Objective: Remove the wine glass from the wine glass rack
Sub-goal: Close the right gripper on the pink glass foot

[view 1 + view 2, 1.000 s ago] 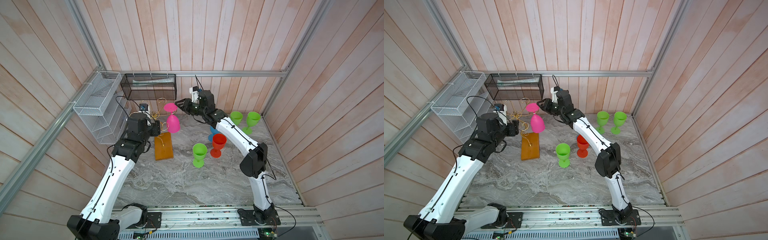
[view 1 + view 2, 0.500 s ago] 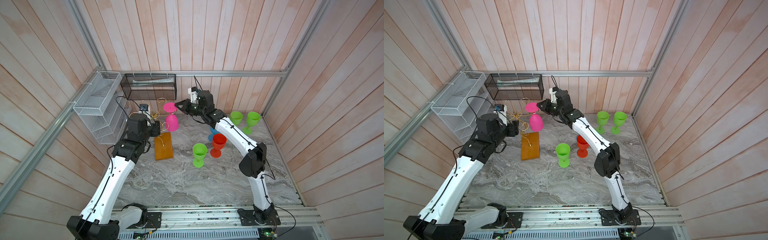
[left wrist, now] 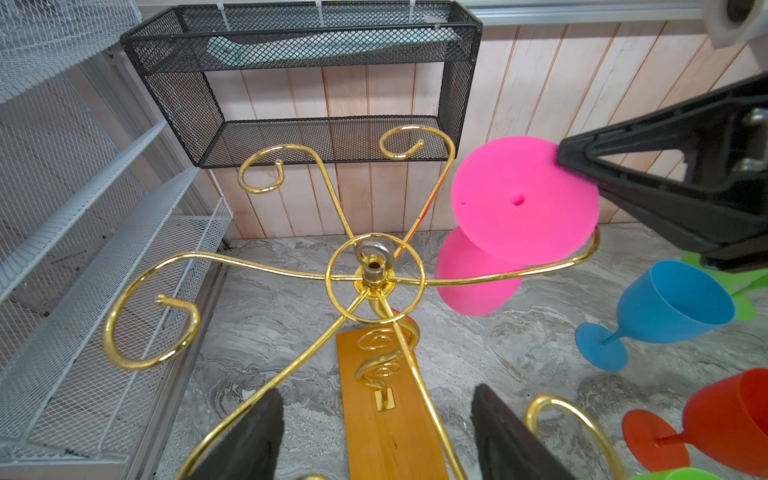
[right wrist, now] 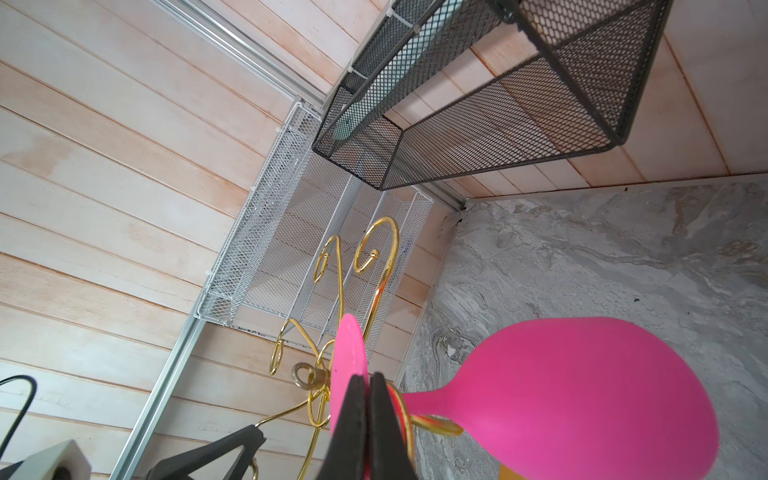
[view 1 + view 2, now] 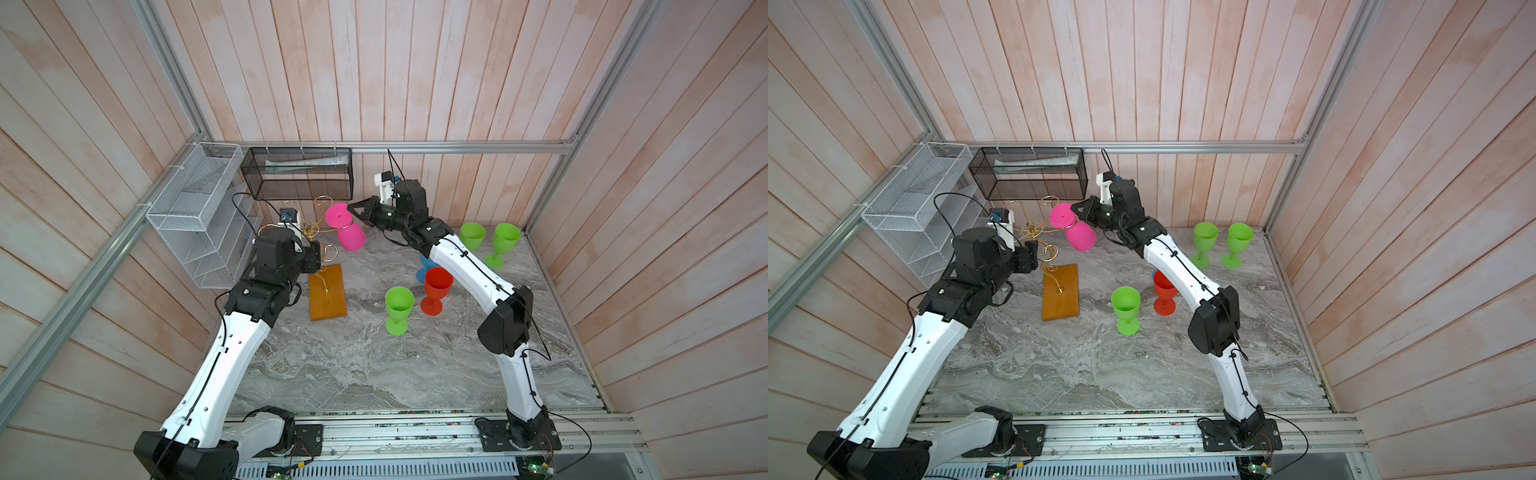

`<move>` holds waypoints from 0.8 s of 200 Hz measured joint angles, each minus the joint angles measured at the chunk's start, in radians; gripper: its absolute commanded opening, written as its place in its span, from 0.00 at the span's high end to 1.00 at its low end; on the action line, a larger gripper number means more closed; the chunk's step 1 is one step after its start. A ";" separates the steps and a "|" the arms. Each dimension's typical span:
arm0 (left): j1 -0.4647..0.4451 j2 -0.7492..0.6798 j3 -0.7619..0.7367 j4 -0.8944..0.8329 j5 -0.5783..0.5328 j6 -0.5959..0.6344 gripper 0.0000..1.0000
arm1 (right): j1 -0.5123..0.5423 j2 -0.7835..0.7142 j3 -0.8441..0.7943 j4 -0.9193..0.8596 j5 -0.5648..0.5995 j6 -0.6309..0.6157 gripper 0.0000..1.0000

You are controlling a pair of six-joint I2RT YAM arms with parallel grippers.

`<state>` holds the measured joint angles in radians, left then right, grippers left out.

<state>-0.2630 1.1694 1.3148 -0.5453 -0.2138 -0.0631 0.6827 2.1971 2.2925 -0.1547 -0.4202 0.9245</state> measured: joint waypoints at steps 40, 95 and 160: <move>0.000 0.000 -0.003 0.004 0.000 0.000 0.27 | 0.000 -0.035 -0.057 0.033 0.011 0.016 1.00; 0.000 0.000 -0.007 0.012 -0.002 0.001 0.27 | 0.000 -0.099 -0.148 0.106 0.020 0.058 1.00; -0.001 -0.001 -0.008 0.014 -0.003 0.004 0.27 | 0.000 -0.158 -0.249 0.164 0.036 0.094 1.00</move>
<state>-0.2642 1.1687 1.3067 -0.5312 -0.2169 -0.0593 0.6827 2.0392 2.0438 0.0093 -0.3843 1.0183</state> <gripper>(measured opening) 0.733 0.045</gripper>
